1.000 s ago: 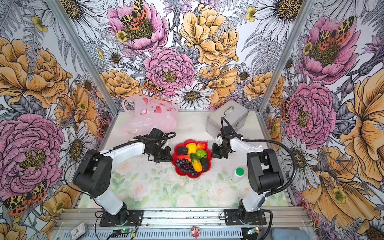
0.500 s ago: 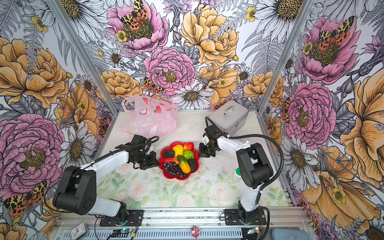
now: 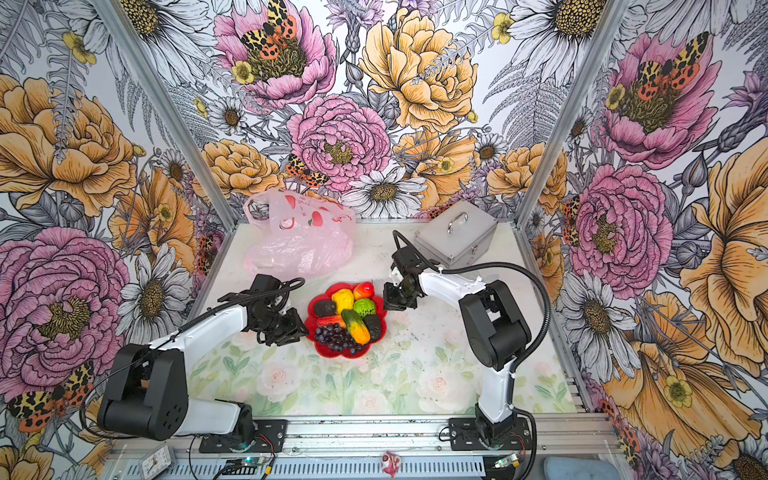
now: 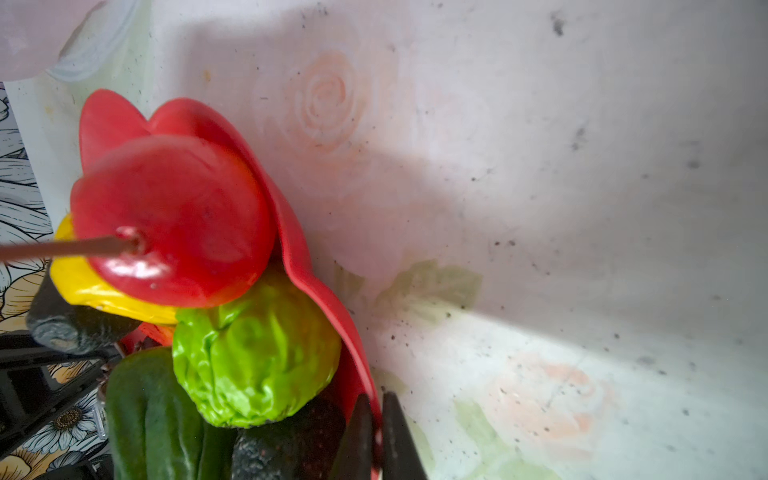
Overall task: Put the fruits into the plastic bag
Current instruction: 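Slide the red bowl with both grippers toward the pink bag, then open both grippers and lift away, moving the left gripper toward the pink bag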
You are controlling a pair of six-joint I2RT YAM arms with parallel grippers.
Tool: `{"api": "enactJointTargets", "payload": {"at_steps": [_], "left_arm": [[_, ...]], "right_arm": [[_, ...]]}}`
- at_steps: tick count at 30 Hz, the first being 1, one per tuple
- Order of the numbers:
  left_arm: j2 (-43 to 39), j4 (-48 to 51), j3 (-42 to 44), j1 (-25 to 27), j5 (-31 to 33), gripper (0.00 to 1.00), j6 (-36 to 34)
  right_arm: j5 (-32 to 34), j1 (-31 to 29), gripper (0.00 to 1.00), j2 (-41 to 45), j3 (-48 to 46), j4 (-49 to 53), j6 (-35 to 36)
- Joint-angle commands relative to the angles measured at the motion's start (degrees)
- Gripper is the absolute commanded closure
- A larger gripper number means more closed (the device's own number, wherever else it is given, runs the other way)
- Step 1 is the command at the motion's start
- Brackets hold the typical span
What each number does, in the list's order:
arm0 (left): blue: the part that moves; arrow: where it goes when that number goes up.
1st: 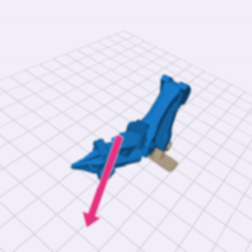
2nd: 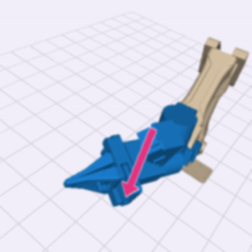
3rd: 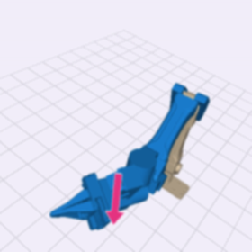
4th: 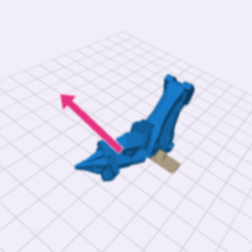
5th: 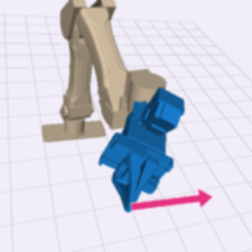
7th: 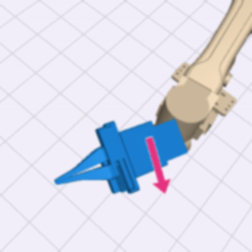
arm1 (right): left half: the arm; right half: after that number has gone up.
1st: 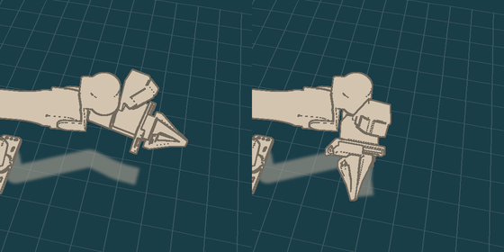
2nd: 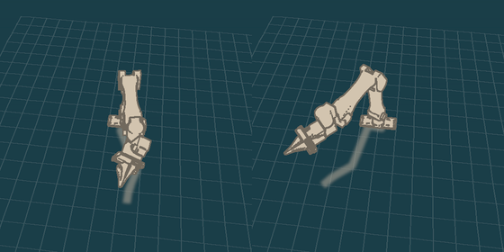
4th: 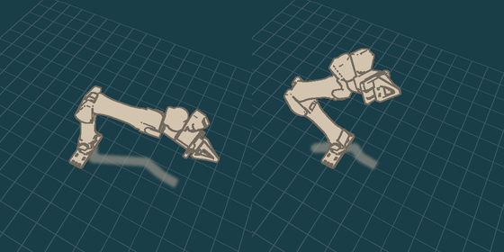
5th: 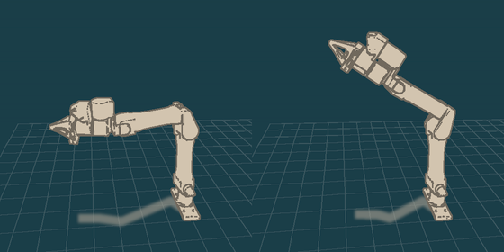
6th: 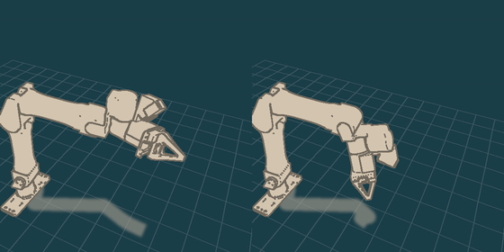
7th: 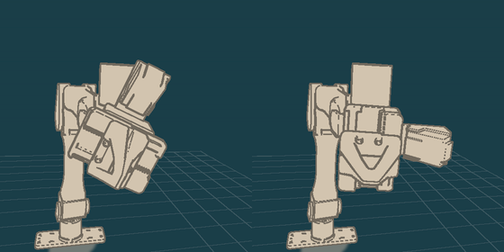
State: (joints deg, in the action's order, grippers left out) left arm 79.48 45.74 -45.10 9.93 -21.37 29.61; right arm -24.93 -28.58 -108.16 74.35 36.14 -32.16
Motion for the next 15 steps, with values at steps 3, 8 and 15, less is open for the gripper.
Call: {"api": "enactJointTargets", "payload": {"at_steps": [3,8,15], "left_arm": [[0.42,2.20,-1.65,-0.44,1.81,0.58,-0.45],[0.76,2.08,-3.77,0.27,2.72,0.58,-0.98],[5.06,0.84,-8.52,2.87,3.73,0.77,-1.55]], "right_arm": [[2.86,-0.96,0.89,-1.25,0.72,0.16,-0.87],[2.80,0.34,0.79,1.80,-0.92,0.24,-1.32],[2.80,2.47,0.74,8.21,-3.89,0.55,-2.00]]}}
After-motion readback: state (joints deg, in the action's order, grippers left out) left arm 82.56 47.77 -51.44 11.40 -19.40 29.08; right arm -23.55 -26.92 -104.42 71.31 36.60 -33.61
